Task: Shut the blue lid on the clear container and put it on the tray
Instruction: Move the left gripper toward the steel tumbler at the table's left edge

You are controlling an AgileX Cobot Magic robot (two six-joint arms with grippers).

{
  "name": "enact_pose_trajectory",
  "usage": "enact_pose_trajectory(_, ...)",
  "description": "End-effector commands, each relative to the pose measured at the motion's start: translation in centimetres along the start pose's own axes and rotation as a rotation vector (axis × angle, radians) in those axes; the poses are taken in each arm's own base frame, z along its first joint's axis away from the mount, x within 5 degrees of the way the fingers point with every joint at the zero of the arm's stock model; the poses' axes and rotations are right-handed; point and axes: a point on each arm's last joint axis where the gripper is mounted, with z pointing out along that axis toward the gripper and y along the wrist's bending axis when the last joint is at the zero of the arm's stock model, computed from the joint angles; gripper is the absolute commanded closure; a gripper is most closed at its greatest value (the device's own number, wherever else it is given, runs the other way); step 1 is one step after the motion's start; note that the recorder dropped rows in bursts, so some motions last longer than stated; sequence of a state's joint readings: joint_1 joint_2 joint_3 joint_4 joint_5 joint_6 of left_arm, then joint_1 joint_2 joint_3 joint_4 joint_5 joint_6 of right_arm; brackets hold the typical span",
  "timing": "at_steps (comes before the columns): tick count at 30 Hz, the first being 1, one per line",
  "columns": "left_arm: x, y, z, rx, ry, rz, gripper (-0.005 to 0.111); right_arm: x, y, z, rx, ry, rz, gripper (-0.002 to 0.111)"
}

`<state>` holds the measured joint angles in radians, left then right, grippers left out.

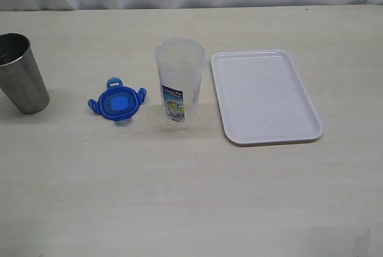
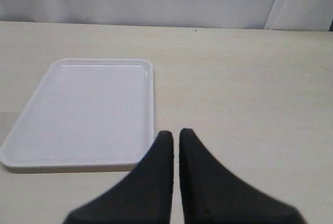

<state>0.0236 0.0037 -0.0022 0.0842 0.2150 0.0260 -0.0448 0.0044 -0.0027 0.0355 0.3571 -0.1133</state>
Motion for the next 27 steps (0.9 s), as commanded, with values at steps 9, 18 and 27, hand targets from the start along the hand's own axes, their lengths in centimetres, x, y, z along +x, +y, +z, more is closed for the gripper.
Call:
enact_pose_trajectory(9,-6.1,0.3,-2.4,0.087,-0.740,-0.330,0.107,-0.1,0.0,0.0,0.002,-0.017,0.003,0.104)
enact_pose_trajectory(18,-8.0,0.5,-3.4,0.122,-0.833,-0.374,0.048,-0.1,0.0,0.0,0.002,-0.017,0.003,0.104)
enact_pose_trajectory(27,-9.2,0.3,0.0,0.123,-0.652,-0.349,0.002,-0.1,0.0,0.0,0.002,-0.017,0.003,0.104)
